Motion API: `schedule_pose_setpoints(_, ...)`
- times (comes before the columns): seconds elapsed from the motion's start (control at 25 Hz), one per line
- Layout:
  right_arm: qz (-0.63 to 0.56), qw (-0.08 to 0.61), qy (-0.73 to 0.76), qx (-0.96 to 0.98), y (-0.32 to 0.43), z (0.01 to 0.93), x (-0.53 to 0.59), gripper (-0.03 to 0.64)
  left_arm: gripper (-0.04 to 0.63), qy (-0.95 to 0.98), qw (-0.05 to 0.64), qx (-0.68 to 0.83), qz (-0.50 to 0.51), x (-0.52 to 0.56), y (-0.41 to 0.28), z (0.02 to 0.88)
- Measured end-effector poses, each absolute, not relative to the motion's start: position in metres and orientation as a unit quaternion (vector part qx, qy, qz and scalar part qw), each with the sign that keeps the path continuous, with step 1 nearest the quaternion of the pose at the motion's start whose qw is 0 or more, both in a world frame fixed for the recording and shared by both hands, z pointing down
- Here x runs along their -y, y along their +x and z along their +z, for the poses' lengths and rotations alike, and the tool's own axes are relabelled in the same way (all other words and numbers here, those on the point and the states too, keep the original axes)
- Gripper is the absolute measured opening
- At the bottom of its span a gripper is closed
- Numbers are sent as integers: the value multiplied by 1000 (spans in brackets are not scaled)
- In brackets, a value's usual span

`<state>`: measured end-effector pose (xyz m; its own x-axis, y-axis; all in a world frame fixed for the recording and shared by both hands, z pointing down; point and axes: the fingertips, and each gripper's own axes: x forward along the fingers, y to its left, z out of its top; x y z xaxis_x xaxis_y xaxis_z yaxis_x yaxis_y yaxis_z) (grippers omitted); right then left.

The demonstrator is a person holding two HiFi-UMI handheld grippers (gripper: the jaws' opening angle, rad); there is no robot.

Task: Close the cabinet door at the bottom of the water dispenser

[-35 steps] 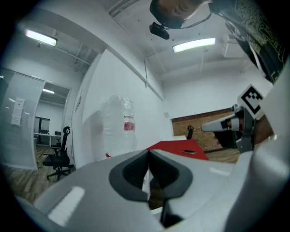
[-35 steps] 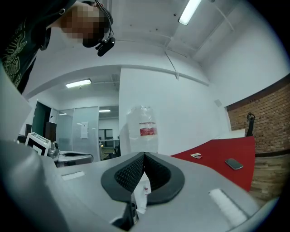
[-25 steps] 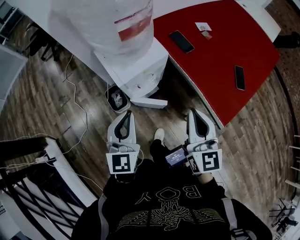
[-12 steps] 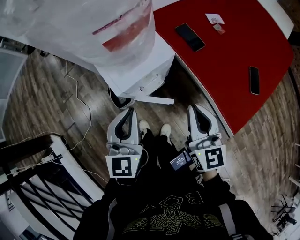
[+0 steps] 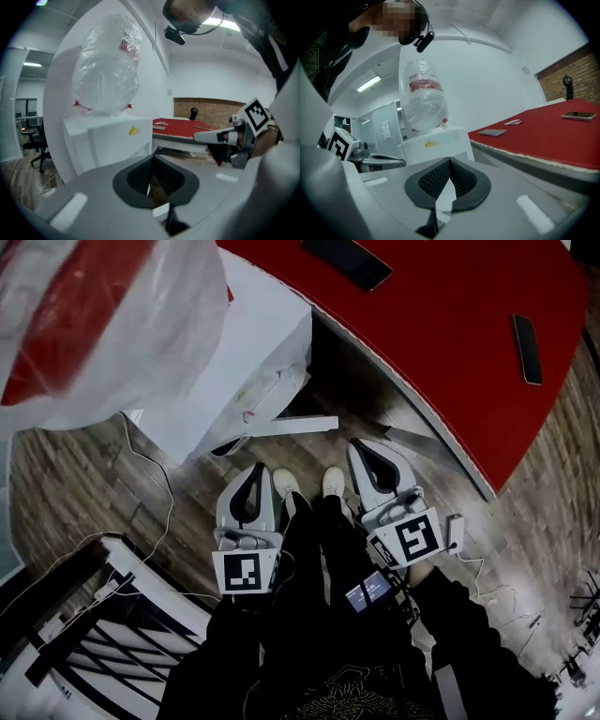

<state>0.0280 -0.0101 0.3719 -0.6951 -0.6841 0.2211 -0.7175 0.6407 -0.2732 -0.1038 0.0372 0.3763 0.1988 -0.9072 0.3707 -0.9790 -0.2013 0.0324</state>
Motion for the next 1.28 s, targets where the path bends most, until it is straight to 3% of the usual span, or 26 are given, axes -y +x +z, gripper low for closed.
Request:
schedule_pose_setpoints(0.24, 277, 107, 365, 883, 24, 517, 1, 0, 7, 765, 144, 603, 173, -44, -108, 467)
schedule_pose_setpoints(0.64, 354, 139, 397, 835, 18, 694, 27, 0, 8, 765, 161, 598, 180, -45, -116, 558)
schedule_pose_setpoints(0.8, 436, 108, 459, 766, 36, 734, 30, 0, 7, 759, 167, 606, 170, -57, -128, 568)
schedule_pose_setpoints(1.0, 446, 203, 474, 732, 50, 774, 2, 0, 7, 766, 152, 604, 160, -49, -135, 568)
schedule_pose_setpoints(1.28, 434, 241, 460, 736, 34, 789, 4, 0, 8, 774, 150, 593, 165, -36, -133, 570)
